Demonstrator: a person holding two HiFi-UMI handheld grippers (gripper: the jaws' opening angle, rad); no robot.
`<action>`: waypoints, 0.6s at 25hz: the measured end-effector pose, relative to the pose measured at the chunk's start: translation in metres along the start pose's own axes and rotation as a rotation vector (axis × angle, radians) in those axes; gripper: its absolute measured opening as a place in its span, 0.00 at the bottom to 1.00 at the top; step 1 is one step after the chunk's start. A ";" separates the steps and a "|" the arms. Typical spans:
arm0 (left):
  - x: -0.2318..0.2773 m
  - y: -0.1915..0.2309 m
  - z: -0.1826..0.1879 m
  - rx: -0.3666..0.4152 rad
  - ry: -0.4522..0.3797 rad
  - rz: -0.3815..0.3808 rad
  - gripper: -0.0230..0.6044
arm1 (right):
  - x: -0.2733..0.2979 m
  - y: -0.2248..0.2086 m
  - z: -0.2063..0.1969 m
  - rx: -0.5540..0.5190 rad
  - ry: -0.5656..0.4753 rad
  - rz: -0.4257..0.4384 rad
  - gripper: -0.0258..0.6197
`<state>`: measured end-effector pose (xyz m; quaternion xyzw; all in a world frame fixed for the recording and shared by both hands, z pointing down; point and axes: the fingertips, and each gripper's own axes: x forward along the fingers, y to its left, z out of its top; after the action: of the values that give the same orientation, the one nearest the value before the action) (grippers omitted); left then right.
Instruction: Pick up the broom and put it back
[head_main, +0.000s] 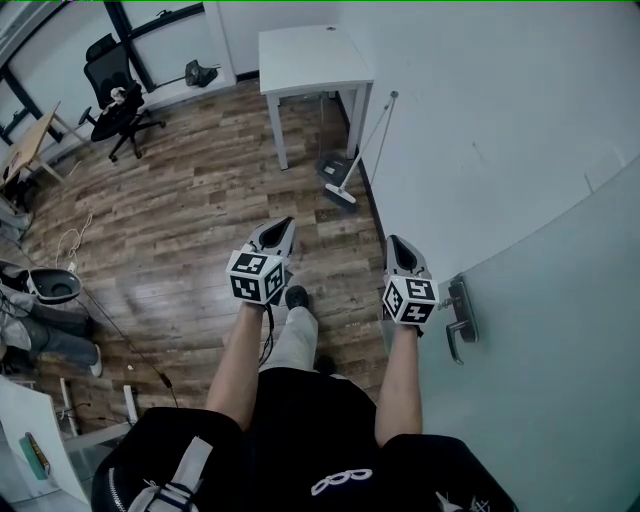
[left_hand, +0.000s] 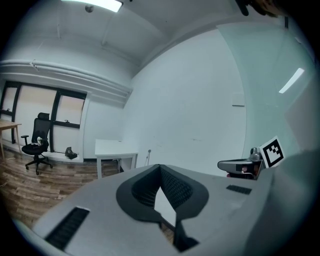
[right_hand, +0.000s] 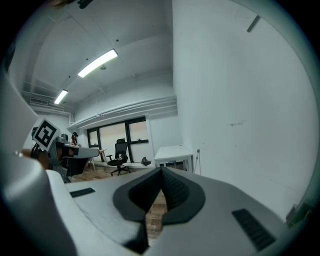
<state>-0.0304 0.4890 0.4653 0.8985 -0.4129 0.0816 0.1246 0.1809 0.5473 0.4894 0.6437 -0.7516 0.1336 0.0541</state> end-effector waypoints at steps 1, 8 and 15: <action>0.007 0.003 0.001 -0.002 0.001 -0.004 0.05 | 0.006 -0.003 0.001 0.000 0.002 -0.004 0.08; 0.068 0.033 0.011 -0.020 0.007 -0.027 0.05 | 0.060 -0.029 0.012 0.010 0.012 -0.026 0.08; 0.131 0.068 0.032 -0.029 0.016 -0.066 0.05 | 0.121 -0.048 0.030 0.013 0.021 -0.059 0.08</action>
<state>0.0040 0.3428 0.4784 0.9091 -0.3830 0.0788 0.1438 0.2105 0.4170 0.4976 0.6643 -0.7309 0.1435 0.0619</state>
